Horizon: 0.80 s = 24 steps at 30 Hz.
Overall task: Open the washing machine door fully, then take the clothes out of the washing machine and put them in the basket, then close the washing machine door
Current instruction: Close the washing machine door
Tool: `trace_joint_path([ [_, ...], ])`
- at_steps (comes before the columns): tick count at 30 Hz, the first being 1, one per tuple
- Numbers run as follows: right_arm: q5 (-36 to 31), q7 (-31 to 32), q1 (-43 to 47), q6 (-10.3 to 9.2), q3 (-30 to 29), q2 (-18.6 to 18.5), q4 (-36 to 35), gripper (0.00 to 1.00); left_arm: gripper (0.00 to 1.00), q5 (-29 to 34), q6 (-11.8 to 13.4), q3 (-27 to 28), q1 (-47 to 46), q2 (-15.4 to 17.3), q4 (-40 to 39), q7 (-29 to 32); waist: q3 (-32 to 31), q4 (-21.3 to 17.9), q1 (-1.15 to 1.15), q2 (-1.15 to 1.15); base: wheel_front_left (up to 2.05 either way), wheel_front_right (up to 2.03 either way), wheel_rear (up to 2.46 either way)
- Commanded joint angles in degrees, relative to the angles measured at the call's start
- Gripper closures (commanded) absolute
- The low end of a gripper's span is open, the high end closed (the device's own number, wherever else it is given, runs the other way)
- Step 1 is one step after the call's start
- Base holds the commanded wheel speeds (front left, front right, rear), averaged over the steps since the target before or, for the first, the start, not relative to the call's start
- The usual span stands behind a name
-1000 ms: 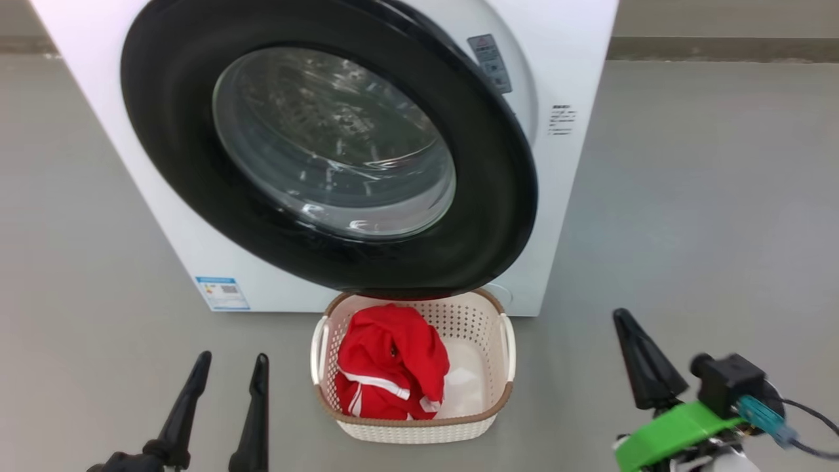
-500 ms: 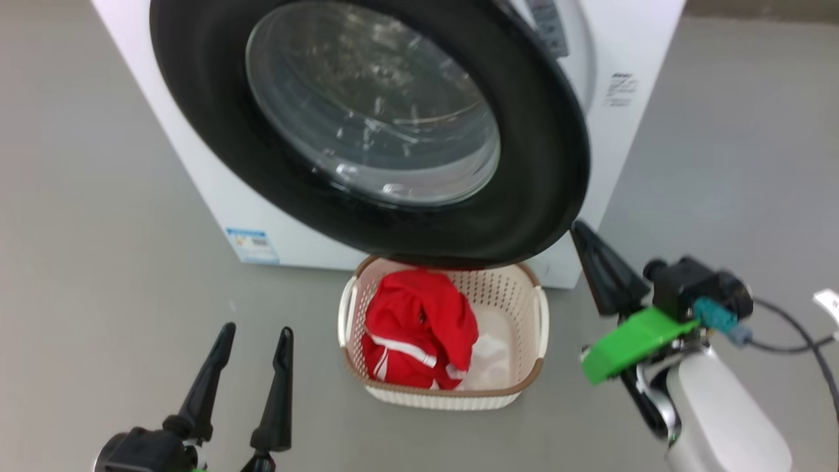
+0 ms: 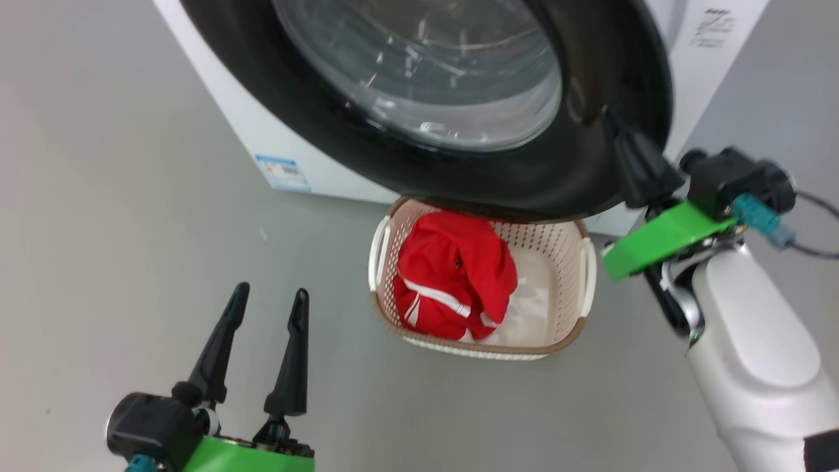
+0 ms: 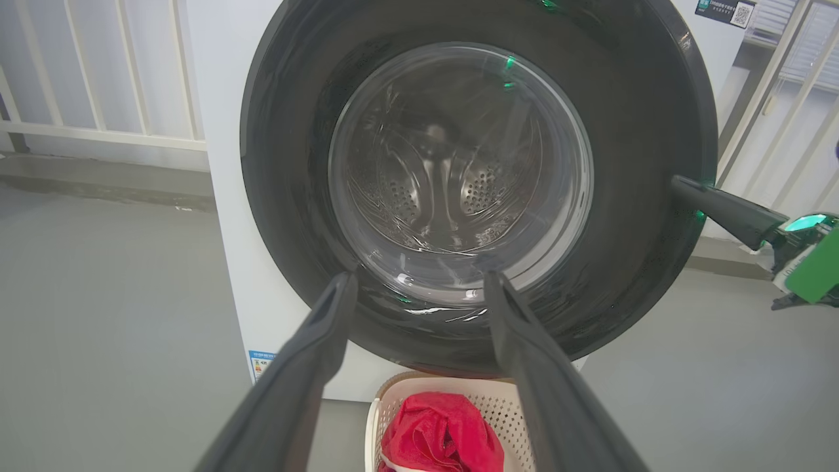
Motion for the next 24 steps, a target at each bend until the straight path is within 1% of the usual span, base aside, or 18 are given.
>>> trace_joint_path([
  [1,-0.90,-0.66,-2.32,0.34,0.39,0.23,-0.84,1.00,0.00,0.30,-0.14,1.65,-1.99,0.57,-1.28,-0.32,2.81,2.02,0.00,0.00,0.00,0.00,0.00],
  [9,-1.58,-1.15,-7.15,0.34,-1.86,-0.23,-0.10,1.00,0.00,0.38,-0.74,0.81,-3.35,0.01,-1.02,-0.78,5.33,2.50,0.00,0.00,0.00,0.00,0.00],
  [15,-0.88,-1.25,-11.63,0.34,-3.24,-0.92,1.41,1.00,0.00,0.58,-1.06,0.29,-4.71,-0.01,-1.10,-0.93,7.06,2.45,0.00,0.00,0.00,0.00,0.00],
  [24,0.16,-1.27,-22.31,0.34,-3.59,-4.72,9.25,1.00,0.00,1.04,-1.15,-0.64,-6.76,-0.03,-0.97,-0.88,9.83,2.41,0.00,0.00,0.00,0.00,0.00],
])
